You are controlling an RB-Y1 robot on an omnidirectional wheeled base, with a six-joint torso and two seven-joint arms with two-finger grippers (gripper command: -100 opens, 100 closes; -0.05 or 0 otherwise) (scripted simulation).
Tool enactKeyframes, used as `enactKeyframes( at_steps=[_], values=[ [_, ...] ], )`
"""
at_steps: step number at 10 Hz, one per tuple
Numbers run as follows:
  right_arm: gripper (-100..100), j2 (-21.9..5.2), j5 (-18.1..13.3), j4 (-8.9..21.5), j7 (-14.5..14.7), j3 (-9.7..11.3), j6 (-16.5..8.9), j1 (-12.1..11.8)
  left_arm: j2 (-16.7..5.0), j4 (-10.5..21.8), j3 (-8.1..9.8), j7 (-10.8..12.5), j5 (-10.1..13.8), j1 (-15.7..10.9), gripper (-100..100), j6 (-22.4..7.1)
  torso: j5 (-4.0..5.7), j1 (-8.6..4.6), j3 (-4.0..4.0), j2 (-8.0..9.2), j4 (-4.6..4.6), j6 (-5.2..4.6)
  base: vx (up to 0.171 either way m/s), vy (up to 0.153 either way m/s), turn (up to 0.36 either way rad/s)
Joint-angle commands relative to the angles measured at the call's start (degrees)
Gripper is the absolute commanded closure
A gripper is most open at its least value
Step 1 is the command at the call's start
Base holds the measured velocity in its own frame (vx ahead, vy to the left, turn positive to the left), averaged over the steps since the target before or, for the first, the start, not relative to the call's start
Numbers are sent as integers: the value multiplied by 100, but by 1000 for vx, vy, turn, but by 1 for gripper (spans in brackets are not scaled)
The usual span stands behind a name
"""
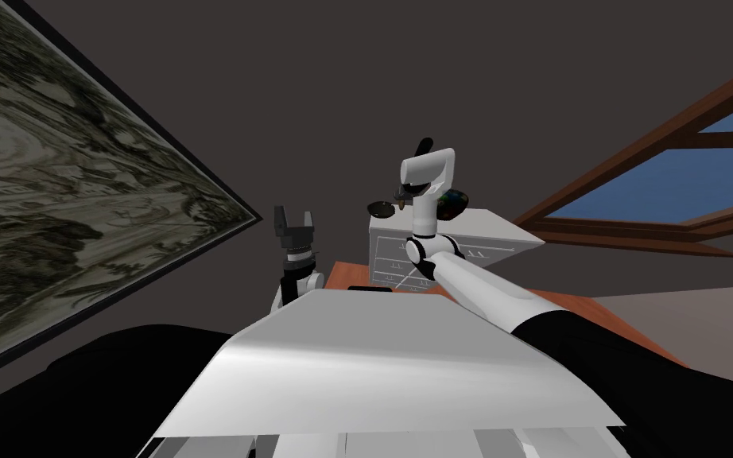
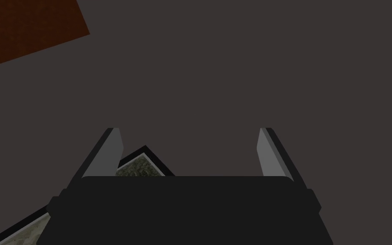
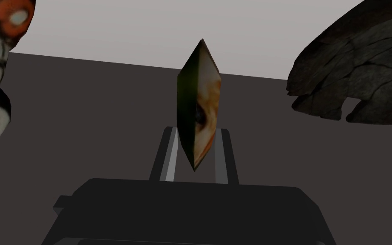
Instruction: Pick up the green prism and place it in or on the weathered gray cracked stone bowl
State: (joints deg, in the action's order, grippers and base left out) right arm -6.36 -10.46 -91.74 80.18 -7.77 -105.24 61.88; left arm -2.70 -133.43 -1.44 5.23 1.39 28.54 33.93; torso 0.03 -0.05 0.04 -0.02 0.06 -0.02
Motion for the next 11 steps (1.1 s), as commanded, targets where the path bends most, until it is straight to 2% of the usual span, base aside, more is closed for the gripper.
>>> enactKeyframes(
  at_steps=[1, 2, 3, 4, 5, 8, 9, 11],
  values=[
    [0, 0, 0, 0, 0, 0, 0, 0, 0, 0, 0, 0, 0, 0, 0, 0, 0, 0, 0, 0, 0, 0, 0, 0, 0],
    [100, -4, -5, -100, 65, -44, -160, 67, 0, 0, 0, 0, 0, 0, 0, 0, 0, 0, 0, 0, 0, 0, -19, 17, -28],
    [100, 1, -3, -88, 34, -20, -82, 15, 0, 0, 0, 0, 0, 0, 0, 0, 0, 4, -6, 9, -3, -2, -12, 11, -13],
    [0, 0, -4, -101, 45, -23, -109, 17, 0, 0, 0, 0, 0, 0, 0, 0, -1, 4, -5, 8, -3, 0, 0, 0, 0],
    [100, -44, 33, -67, 173, 2, 74, 141, 0, 0, 0, 0, 0, 0, 0, 0, -1, 2, -3, 5, -2, 0, -97, 10, -61],
    [100, -128, 108, -3, 443, 55, 362, 402, 1, 0, -1, 0, 0, -2, 0, 0, -10, 29, -51, 84, -24, 3, -181, 58, -33],
    [100, -173, 150, 33, 601, 85, 516, 550, 1, 0, -1, 0, 0, -2, 0, 0, -13, 34, -56, 88, -29, 5, -171, 102, -40],
    [100, -214, 191, 67, 761, 116, 667, 695, 1, 0, -1, 0, 0, -2, 0, 0, -22, 56, -62, 97, -32, 11, -178, 84, -24]
  ],
)
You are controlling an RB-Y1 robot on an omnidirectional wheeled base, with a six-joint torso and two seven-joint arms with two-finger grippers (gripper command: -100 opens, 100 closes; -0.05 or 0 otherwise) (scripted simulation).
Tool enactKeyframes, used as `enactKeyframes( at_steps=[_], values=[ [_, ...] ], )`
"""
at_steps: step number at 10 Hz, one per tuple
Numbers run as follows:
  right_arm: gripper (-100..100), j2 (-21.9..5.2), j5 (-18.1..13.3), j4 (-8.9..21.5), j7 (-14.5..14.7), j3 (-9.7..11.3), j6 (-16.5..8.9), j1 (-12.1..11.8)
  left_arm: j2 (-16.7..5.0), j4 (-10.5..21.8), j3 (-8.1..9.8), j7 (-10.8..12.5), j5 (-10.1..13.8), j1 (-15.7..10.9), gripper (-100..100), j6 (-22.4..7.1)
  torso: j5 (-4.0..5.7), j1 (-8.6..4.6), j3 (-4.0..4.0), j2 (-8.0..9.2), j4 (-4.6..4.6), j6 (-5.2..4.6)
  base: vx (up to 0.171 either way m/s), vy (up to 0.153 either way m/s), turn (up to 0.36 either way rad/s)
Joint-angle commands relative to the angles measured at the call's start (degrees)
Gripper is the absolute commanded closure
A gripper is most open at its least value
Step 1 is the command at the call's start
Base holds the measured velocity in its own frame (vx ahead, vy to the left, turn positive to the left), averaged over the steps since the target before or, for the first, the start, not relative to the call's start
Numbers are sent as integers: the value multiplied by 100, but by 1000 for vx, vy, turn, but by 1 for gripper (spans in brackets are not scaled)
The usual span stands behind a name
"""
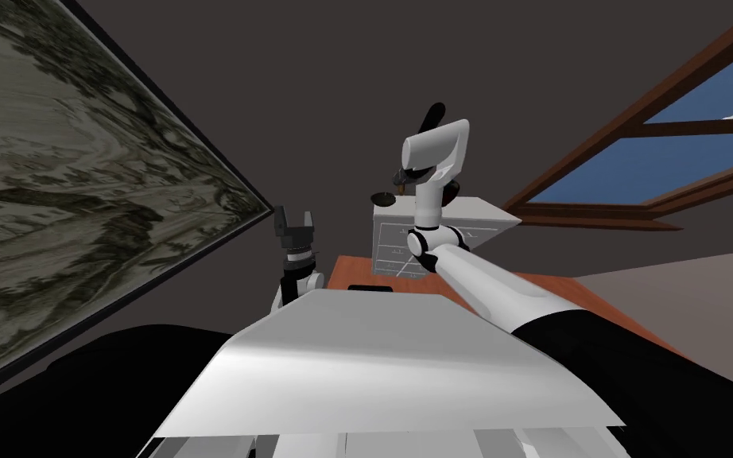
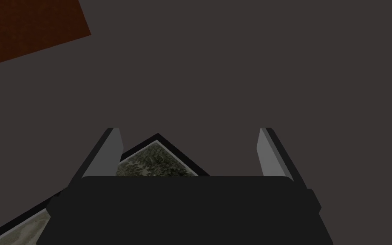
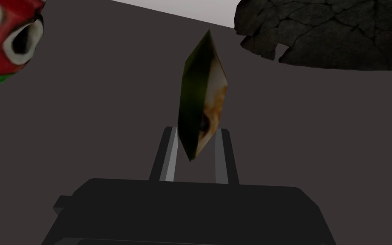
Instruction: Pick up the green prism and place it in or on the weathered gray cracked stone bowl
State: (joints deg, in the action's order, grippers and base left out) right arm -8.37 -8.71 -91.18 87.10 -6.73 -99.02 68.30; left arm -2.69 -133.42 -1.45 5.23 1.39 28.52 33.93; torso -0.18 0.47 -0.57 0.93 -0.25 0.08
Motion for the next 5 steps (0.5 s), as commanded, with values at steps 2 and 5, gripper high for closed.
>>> enactKeyframes(
  at_steps=[2, 5],
  values=[
    [100, -61, 68, 60, 294, 52, 250, 240, 0, 0, 0, 0, 0, 0, 0, 0, -2, 2, 2, -4, 0, 1, -167, 88, -25],
    [100, -121, 94, 132, 595, 97, 530, 404, 0, 0, 0, 0, 0, 0, 0, 0, -3, -1, -2, 4, -1, 2, -183, 72, -5]
  ],
)
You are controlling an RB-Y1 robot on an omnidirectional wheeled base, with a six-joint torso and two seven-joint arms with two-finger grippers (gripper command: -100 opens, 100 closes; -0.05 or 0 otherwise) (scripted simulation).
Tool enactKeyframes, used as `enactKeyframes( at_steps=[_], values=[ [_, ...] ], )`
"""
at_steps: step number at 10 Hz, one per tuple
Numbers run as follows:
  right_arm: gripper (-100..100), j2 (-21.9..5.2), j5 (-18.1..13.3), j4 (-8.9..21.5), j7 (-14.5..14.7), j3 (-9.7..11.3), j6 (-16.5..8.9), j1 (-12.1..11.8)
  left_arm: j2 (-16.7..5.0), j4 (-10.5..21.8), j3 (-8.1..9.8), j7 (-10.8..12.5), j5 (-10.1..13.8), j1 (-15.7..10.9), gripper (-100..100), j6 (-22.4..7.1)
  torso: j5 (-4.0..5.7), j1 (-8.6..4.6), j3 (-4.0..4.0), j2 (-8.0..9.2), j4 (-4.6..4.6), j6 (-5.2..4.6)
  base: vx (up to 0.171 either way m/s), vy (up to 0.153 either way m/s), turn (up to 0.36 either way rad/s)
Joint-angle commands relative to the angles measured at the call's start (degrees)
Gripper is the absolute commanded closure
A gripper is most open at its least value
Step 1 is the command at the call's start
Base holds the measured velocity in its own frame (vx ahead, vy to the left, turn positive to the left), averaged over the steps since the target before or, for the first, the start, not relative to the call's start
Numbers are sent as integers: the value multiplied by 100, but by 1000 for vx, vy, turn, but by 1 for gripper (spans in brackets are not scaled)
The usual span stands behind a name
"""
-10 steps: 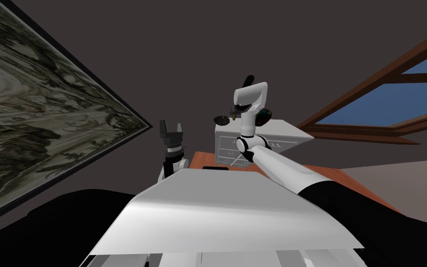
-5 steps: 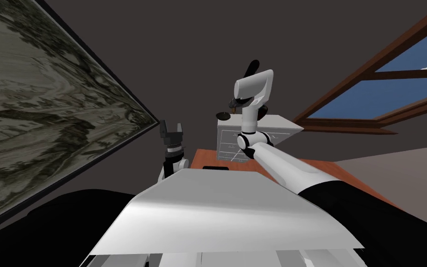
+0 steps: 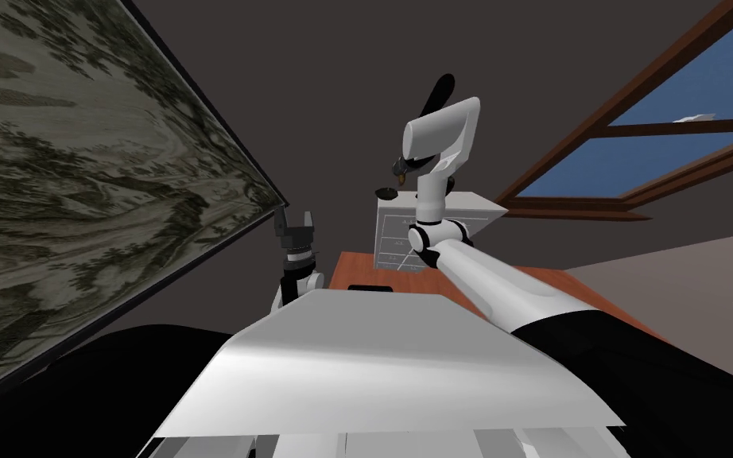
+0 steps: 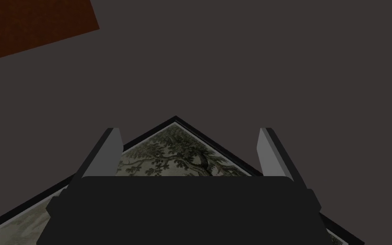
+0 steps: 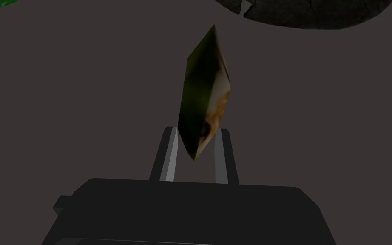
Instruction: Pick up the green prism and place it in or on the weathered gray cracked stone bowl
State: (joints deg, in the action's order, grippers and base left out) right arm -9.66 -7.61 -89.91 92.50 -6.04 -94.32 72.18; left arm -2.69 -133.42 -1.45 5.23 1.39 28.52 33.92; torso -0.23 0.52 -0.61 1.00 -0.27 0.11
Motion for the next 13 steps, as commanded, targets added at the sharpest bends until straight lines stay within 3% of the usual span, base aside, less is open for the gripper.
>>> enactKeyframes(
  at_steps=[1, 5, 12, 13],
  values=[
    [100, 74, -107, -62, -108, -3, -1, -161, 0, 0, 0, 0, 0, 0, 0, 0, 0, 0, 0, 0, 0, 0, -105, 85, 70],
    [100, 193, -235, -257, -506, -66, -199, -412, -1, -1, 1, 0, 0, 3, 0, 1, 10, -29, 82, -135, 37, -5, 82, 37, 30],
    [100, 415, -443, -651, -1227, -174, -640, -797, -1, -1, 1, 0, 0, 4, 0, 1, 15, -41, 94, -155, 42, -11, 107, 15, 18],
    [100, 383, -418, -620, -1149, -171, -606, -762, -1, -1, 1, 0, 0, 4, 0, 1, 16, -41, 95, -156, 42, -12, 50, 9, 2]
  ],
)
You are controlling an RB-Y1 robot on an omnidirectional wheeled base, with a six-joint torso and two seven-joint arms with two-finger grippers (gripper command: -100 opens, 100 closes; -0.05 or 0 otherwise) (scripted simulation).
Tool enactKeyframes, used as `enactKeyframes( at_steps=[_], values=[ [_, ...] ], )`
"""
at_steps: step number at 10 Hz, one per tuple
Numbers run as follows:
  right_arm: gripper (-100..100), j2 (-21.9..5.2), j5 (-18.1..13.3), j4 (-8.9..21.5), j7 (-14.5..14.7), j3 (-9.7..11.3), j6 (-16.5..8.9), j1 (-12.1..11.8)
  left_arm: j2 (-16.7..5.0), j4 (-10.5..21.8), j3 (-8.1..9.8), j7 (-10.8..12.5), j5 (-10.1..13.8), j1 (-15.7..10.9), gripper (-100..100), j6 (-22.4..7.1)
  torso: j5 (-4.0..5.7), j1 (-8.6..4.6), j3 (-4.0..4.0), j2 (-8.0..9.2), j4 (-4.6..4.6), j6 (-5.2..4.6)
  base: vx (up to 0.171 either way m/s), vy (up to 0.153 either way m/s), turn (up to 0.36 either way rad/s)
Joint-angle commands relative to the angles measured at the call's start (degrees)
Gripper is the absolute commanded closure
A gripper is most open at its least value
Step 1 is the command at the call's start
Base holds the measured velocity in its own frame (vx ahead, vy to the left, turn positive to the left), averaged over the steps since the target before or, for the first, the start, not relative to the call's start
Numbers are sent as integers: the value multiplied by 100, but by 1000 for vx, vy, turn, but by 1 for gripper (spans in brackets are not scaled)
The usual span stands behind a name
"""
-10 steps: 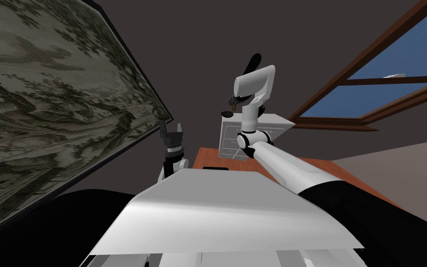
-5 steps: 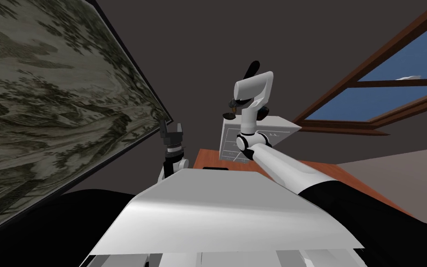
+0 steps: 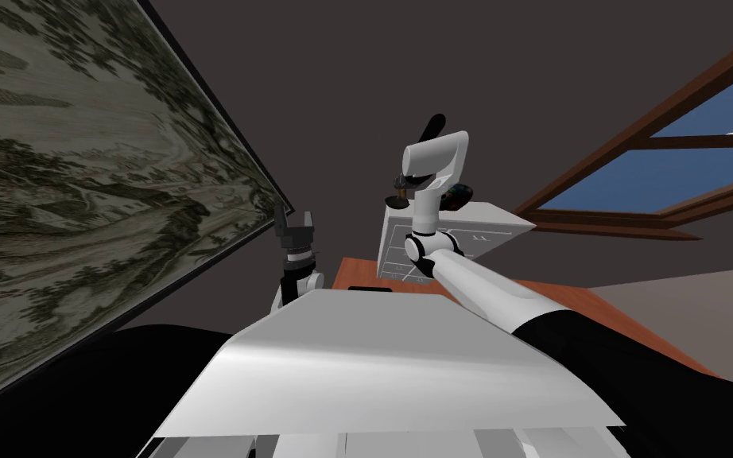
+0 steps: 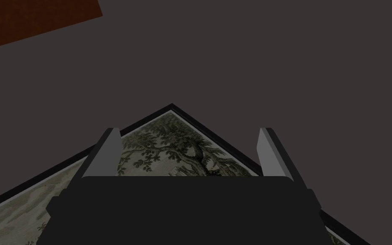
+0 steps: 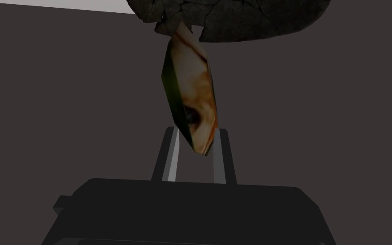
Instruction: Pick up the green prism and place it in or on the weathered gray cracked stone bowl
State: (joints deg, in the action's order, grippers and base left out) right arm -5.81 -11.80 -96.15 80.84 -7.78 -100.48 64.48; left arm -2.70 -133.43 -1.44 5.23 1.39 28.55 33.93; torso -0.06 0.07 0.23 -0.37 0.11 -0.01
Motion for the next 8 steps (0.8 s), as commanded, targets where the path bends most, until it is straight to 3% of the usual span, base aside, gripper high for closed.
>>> enactKeyframes(
  at_steps=[1, 5, 6, 7, 8],
  values=[
    [-100, 0, 0, 0, 0, 0, 0, 0, 0, 0, 0, 0, 0, 0, 0, 0, 0, 0, 0, 0, 0, 0, 10, 2, 0],
    [-100, 0, 0, 1, 2, 0, 1, 0, 0, 0, 0, 0, 0, -1, 0, 0, 1, -5, -20, 32, -9, 0, 1, 0, 0],
    [0, 0, 0, 1, 2, 0, 1, 0, 0, 0, 0, 0, 0, -1, 0, 0, 1, -5, -20, 32, -9, 0, 0, 0, 0],
    [-100, -286, 287, -181, -285, 287, -142, 247, 0, 0, 0, 0, 0, -1, 0, 0, 1, -5, -21, 33, -10, 0, 24, -25, 170],
    [-100, -442, 434, -181, -421, 443, -142, 247, 0, 1, 0, 0, 0, -1, 0, 0, 0, -9, -19, 28, -11, 3, 29, -39, 107]
  ],
)
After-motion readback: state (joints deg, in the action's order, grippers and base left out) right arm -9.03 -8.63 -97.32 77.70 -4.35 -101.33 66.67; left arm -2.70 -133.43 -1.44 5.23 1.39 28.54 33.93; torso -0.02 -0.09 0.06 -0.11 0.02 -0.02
